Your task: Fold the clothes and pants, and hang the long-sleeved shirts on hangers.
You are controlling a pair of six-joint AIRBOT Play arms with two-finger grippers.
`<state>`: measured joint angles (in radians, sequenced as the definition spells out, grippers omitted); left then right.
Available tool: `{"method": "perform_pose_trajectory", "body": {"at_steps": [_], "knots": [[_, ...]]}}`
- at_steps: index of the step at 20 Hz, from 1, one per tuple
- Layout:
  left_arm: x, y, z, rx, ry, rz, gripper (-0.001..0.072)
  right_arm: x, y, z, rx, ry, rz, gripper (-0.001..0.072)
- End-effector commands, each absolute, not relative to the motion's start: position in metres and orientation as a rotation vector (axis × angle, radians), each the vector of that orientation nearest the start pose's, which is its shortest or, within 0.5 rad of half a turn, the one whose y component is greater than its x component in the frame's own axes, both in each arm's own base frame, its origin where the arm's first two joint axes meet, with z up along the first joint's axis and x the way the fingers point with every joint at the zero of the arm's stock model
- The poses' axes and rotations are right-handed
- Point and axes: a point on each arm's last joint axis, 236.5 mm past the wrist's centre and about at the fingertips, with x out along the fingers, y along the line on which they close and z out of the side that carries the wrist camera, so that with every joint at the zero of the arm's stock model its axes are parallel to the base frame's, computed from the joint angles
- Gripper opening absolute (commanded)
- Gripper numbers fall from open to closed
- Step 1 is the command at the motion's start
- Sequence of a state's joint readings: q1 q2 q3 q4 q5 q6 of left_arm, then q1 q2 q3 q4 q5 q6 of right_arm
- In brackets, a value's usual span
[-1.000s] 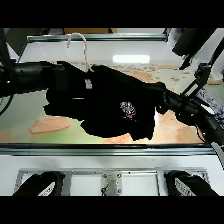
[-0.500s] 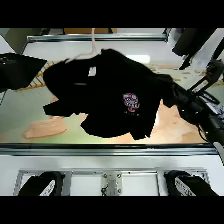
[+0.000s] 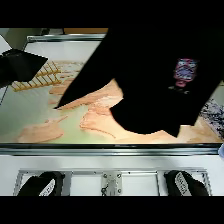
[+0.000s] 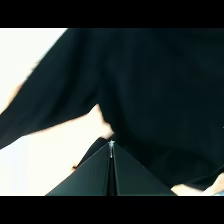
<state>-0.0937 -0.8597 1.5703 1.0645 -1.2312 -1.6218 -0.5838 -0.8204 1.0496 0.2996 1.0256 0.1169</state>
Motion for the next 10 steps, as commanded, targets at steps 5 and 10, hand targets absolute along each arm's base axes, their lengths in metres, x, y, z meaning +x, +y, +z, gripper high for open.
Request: {"method": "perform_pose_trajectory", "body": {"at_steps": [5,10], "knots": [[0.329,-0.179,0.316,-0.296,0.65,-0.62,0.0019,0.287,-0.172,0.461,-0.001,-0.45,-0.23,0.0023],[0.338,-0.2,0.293,-0.282,0.719,-0.66,0.0019,0.252,-0.241,0.479,0.013,-0.515,-0.535,0.0023]]}}
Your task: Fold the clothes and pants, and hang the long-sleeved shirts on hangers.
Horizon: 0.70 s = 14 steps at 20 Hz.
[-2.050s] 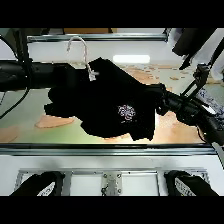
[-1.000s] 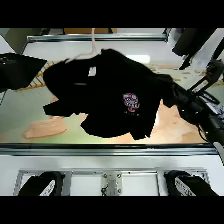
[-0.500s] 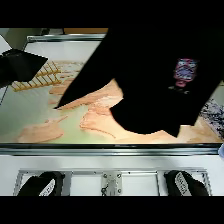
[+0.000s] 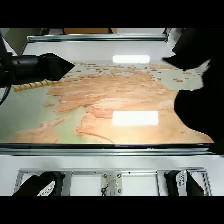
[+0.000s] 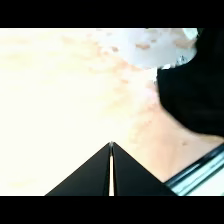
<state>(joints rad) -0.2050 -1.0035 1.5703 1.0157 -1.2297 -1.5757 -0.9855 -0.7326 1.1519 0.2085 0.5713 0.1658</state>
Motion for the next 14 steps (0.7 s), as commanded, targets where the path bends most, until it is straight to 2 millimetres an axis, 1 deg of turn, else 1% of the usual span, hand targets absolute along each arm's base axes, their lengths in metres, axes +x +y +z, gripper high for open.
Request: {"method": "perform_pose_trajectory", "body": {"at_steps": [1,5,7,9,11,14], "knots": [[0.34,-0.201,0.29,-0.283,0.726,-0.659,0.0019,0.246,-0.251,0.486,0.01,-0.53,-0.578,0.0023],[0.343,-0.198,0.288,-0.273,0.727,-0.644,0.0019,0.226,-0.287,0.519,-0.013,-0.59,-0.731,0.0023],[0.342,-0.198,0.288,-0.273,0.727,-0.644,0.0019,0.22,-0.296,0.534,-0.063,-0.6,-0.782,0.0023],[0.342,-0.198,0.288,-0.273,0.727,-0.644,0.0019,0.21,-0.308,0.545,-0.101,-0.61,-0.852,0.0023],[0.342,-0.198,0.287,-0.272,0.73,-0.645,0.0019,0.197,-0.321,0.548,-0.11,-0.619,-0.933,0.0023],[0.342,-0.198,0.287,-0.272,0.731,-0.645,0.0019,0.187,-0.333,0.544,-0.167,-0.583,-1.012,0.0023]]}}
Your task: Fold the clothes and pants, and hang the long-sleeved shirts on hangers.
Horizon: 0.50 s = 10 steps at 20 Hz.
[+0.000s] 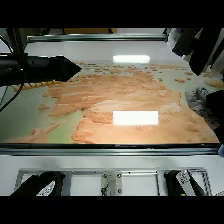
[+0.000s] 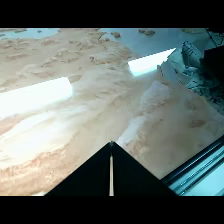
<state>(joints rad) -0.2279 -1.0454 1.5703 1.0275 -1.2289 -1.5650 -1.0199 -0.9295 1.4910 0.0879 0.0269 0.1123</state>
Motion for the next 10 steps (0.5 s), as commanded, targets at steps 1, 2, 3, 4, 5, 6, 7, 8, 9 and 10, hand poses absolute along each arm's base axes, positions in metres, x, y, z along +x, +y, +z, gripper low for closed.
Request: {"method": "perform_pose_trajectory", "body": {"at_steps": [1,2,3,4,5,6,7,8,9,10], "knots": [[0.342,-0.198,0.287,-0.272,0.731,-0.645,0.0019,0.183,-0.337,0.542,-0.172,-0.578,-1.026,0.0023],[0.342,-0.198,0.287,-0.272,0.731,-0.645,0.0019,0.18,-0.341,0.541,-0.174,-0.575,-1.04,0.0023],[0.342,-0.198,0.287,-0.272,0.731,-0.646,0.0019,0.176,-0.346,0.539,-0.174,-0.571,-1.057,0.0023],[0.342,-0.198,0.287,-0.273,0.731,-0.646,0.0019,0.172,-0.35,0.537,-0.176,-0.566,-1.069,0.0023],[0.342,-0.198,0.287,-0.273,0.731,-0.647,0.0019,0.171,-0.352,0.536,-0.176,-0.563,-1.076,0.0023],[0.342,-0.198,0.287,-0.274,0.731,-0.647,0.0019,0.171,-0.354,0.534,-0.182,-0.554,-1.081,0.0023],[0.342,-0.198,0.287,-0.274,0.731,-0.647,0.0019,0.172,-0.356,0.53,-0.188,-0.541,-1.085,0.0023],[0.342,-0.198,0.287,-0.274,0.731,-0.647,0.0019,0.174,-0.36,0.524,-0.191,-0.521,-1.091,0.0023],[0.341,-0.199,0.287,-0.275,0.731,-0.648,0.0019,0.176,-0.363,0.515,-0.179,-0.503,-1.093,0.0023],[0.341,-0.199,0.288,-0.275,0.73,-0.648,0.0019,0.177,-0.365,0.506,-0.168,-0.488,-1.095,0.0023]]}}
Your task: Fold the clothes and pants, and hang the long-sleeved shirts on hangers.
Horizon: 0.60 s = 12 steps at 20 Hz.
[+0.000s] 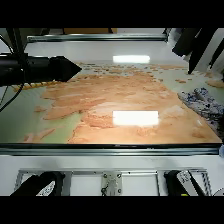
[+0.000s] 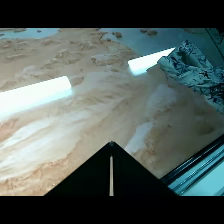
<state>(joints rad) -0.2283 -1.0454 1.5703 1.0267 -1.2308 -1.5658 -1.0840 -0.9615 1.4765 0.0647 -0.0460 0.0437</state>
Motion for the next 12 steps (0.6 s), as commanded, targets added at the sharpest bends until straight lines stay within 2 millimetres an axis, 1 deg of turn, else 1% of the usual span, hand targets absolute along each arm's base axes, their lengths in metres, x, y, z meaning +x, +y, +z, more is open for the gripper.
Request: {"method": "perform_pose_trajectory", "body": {"at_steps": [1,3,4,6,9,12], "knots": [[0.341,-0.199,0.288,-0.275,0.729,-0.648,0.0019,0.178,-0.367,0.495,-0.156,-0.469,-1.099,0.0023],[0.341,-0.198,0.288,-0.274,0.729,-0.648,0.0019,0.177,-0.369,0.477,-0.138,-0.439,-1.11,0.0023],[0.341,-0.198,0.288,-0.274,0.728,-0.648,0.0019,0.172,-0.37,0.469,-0.127,-0.431,-1.133,0.0023],[0.341,-0.198,0.288,-0.274,0.728,-0.647,0.0019,0.164,-0.368,0.46,-0.116,-0.422,-1.162,0.0024],[0.341,-0.198,0.288,-0.274,0.728,-0.647,0.0019,0.143,-0.364,0.461,-0.108,-0.443,-1.228,0.0024],[0.341,-0.198,0.288,-0.273,0.728,-0.646,0.0019,0.136,-0.355,0.47,-0.118,-0.466,-1.233,0.0025]]}}
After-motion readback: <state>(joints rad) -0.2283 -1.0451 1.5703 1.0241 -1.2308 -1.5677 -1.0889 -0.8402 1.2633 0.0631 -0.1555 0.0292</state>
